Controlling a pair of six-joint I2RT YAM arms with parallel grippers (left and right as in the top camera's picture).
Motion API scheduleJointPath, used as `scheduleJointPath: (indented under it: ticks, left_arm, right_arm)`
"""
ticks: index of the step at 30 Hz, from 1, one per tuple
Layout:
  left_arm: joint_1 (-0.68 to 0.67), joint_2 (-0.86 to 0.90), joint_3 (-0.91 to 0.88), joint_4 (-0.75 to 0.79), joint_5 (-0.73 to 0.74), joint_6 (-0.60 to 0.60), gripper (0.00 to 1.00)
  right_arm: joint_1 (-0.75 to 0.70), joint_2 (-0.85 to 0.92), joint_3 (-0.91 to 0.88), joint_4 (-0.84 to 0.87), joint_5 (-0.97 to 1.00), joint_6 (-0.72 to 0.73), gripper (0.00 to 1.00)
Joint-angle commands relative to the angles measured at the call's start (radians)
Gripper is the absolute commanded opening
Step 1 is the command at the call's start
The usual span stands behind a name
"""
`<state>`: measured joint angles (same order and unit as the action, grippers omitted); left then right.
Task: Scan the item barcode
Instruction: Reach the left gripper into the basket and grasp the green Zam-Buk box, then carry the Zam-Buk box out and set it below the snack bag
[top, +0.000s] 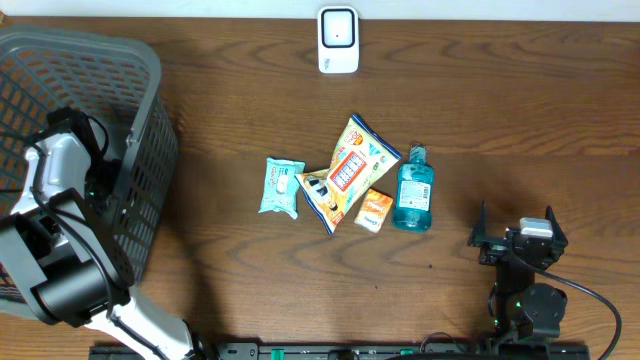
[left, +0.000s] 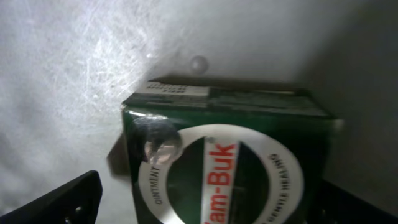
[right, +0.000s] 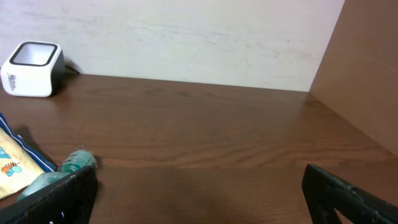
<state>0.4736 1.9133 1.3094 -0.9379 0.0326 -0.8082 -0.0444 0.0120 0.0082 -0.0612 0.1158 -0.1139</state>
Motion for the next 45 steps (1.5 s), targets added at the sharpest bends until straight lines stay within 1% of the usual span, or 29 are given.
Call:
scheduleJointPath:
  ticks: [1, 3, 6, 7, 8, 13, 16, 21, 26, 31, 36, 38, 40, 45]
  left_arm:
    - [-0.019, 0.050, -0.005, 0.006, 0.005, -0.006, 0.98]
    - [-0.028, 0.068, -0.006, 0.016, 0.005, -0.006, 0.99]
    - [-0.042, 0.087, -0.008, 0.027, 0.005, -0.006, 0.70]
    - [-0.045, 0.088, -0.008, 0.027, 0.005, -0.005, 0.66]
    - [-0.047, 0.088, -0.008, 0.027, 0.005, -0.005, 0.64]
    - [-0.048, 0.082, -0.007, 0.027, -0.001, 0.014, 0.63]
    - [-0.047, 0.061, -0.006, 0.023, -0.032, 0.030, 0.59]
    - [-0.047, -0.026, 0.016, 0.003, -0.065, 0.072, 0.57]
    - [-0.047, -0.197, 0.031, -0.016, -0.101, 0.075, 0.57]
    - [-0.047, -0.440, 0.032, -0.026, -0.100, 0.074, 0.57]
    - [-0.057, -0.694, 0.032, -0.039, -0.035, 0.042, 0.57]
    - [-0.095, -0.813, 0.032, -0.037, -0.013, 0.019, 0.57]
    - [-0.146, -0.879, 0.032, -0.037, -0.013, -0.010, 0.57]
    - [-0.335, -0.935, 0.032, -0.051, -0.014, -0.044, 0.57]
  right_arm:
    - [-0.001, -0.006, -0.003, -0.002, -0.003, -0.007, 0.99]
    - [-0.001, -0.006, -0.003, -0.002, -0.003, -0.007, 0.99]
    - [-0.001, -0.006, -0.003, -0.002, -0.003, -0.007, 0.99]
    - [-0.001, -0.006, -0.003, -0.002, -0.003, -0.007, 0.99]
    - [-0.001, -0.006, -0.003, -0.002, -0.003, -0.007, 0.99]
    - [0.000, -0.006, -0.003, -0.002, -0.003, -0.007, 0.99]
    - [-0.001, -0.006, -0.003, -0.002, -0.003, -0.007, 0.99]
    - [-0.001, -0.006, -0.003, -0.002, -0.003, -0.007, 0.99]
    - [-0.001, -0.006, -0.003, -0.002, -0.003, -0.007, 0.99]
    - [-0.001, -0.006, -0.003, -0.002, -0.003, -0.007, 0.99]
    - [-0.001, -0.006, -0.003, -0.002, -0.003, -0.007, 0.99]
    - [-0.001, -0.006, -0.003, -0.002, -0.003, -0.007, 0.99]
    - [-0.001, -0.006, -0.003, -0.002, -0.003, -0.007, 0.99]
    - [-0.001, -0.006, -0.003, -0.002, -0.003, -0.007, 0.99]
